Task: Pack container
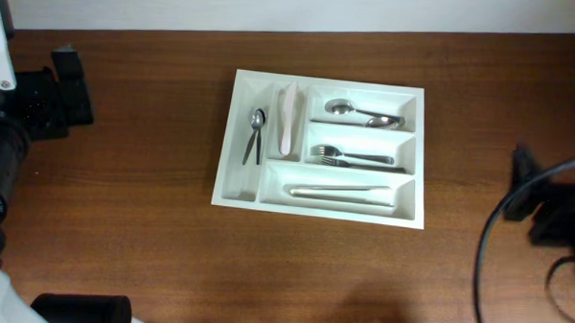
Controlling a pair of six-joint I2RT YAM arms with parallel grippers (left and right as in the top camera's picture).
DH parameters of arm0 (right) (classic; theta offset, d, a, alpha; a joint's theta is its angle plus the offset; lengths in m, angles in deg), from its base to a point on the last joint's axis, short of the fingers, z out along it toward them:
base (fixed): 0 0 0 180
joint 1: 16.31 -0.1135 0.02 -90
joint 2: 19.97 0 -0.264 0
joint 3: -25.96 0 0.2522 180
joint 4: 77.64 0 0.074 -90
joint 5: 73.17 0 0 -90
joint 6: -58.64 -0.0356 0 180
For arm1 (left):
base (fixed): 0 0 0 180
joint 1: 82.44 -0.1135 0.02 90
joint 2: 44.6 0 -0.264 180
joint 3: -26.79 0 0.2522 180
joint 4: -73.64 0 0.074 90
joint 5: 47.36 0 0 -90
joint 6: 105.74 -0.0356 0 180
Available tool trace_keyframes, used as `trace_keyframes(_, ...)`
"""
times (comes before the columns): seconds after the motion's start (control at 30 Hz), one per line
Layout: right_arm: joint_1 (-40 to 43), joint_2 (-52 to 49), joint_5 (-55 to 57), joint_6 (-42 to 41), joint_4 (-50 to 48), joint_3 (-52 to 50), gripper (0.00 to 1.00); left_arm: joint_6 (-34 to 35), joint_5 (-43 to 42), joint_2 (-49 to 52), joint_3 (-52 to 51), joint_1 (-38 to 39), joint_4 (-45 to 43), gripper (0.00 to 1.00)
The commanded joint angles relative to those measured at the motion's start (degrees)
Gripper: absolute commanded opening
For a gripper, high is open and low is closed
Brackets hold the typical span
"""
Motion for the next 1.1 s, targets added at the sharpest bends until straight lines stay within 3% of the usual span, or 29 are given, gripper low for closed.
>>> trace_keyframes(0.0, -0.37, 9.25, -0.9, 0.57, -3.1, -13.42, 0.99, 0.35, -0.42, 0.0, 0.0, -0.42, 0.0, 0.99)
trace_keyframes(0.3, -0.37, 30.49, -0.9, 0.55, -13.84, -48.46, 0.99, 0.35, -0.42, 0.0, 0.0, -0.42, 0.0, 0.99)
trace_keyframes(0.5, -1.81, 41.31, -0.83, 0.57, -20.28, -64.72, 0.99, 0.35, -0.42, 0.0, 0.0, -0.42, 0.0, 0.99)
trace_keyframes(0.73, -5.27, 46.84, -0.61, 0.59, -21.64, -74.2, 0.99, 0.35, -0.42, 0.0, 0.0, -0.42, 0.0, 0.99)
trace_keyframes(1.07, -5.25, 48.59, -0.63, 0.57, -22.67, -80.19, 0.99, 0.35, -0.39, 0.0, 0.0, -0.42, 0.0, 0.99)
